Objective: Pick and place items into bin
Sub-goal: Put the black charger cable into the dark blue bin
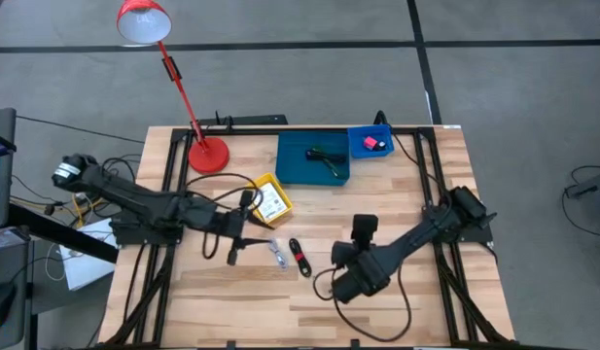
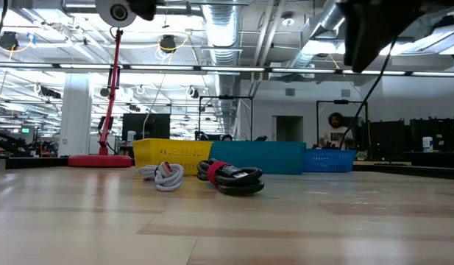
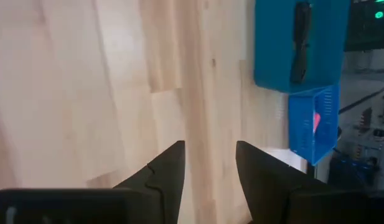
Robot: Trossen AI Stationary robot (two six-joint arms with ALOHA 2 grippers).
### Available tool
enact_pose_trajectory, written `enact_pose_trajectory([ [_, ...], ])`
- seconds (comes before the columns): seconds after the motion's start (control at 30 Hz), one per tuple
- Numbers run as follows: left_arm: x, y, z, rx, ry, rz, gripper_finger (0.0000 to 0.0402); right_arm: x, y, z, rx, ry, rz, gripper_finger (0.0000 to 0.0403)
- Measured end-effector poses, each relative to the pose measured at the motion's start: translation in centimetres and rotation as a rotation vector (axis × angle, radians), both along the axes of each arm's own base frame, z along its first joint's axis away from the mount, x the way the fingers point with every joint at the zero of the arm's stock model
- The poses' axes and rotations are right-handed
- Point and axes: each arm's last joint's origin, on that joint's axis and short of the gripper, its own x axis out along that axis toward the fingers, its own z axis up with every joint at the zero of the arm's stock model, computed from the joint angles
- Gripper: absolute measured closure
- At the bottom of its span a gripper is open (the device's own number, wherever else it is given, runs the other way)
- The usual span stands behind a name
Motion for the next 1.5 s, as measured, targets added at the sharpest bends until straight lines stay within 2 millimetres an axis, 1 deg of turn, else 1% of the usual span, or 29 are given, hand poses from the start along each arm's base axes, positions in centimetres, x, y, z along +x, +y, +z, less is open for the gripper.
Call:
enact_pose_trajectory([
  [0.1, 1.8, 0.2, 0.4, 0.02, 0.071, 0.001, 0.0264, -0.6, 1.0, 0.0, 0.02, 0.018, 0.031, 0.0264],
  [0.2, 3.8, -0.2, 0.1, 0.079, 0.19, -0.012, 0.0264, -1.2, 1.9, -0.1, 0.034, -0.008, 0.013, 0.0266],
  [0.33, 6.2, -1.4, -1.0, 0.211, 0.355, -0.088, 0.0264, -1.9, 3.0, 0.0, 0.045, -0.075, -0.05, 0.0269],
  [0.5, 8.4, -2.3, -2.5, 0.371, 0.507, -0.167, 0.0264, -2.7, 4.0, 0.0, 0.032, -0.138, -0.062, 0.0269],
  [0.6, 9.0, -2.5, -2.9, 0.431, 0.571, -0.201, 0.0264, -3.1, 4.6, 0.0, 0.034, -0.168, -0.074, 0.0268],
  [0.67, 9.0, -2.5, -2.9, 0.454, 0.599, -0.218, 0.0264, -3.4, 4.9, 0.0, 0.038, -0.185, -0.084, 0.0268],
  [0.97, 8.3, -2.4, -3.6, 0.469, 0.7, -0.281, 0.0264, -4.8, 6.5, 0.0, 0.044, -0.214, -0.054, 0.0268],
  [1.07, 8.4, -2.5, -3.7, 0.448, 0.696, -0.309, 0.0264, -5.1, 6.9, 0.0, 0.047, -0.217, -0.042, 0.0266],
  [1.27, 9.9, -3.2, -4.4, 0.458, 0.591, -0.398, 0.0264, -5.6, 7.4, 0.0, 0.059, -0.246, -0.065, 0.0267],
  [1.5, 11.5, -2.9, -6.8, 0.539, 0.627, -0.412, 0.0264, -6.1, 8.0, 0.0, 0.062, -0.289, -0.073, 0.0268],
])
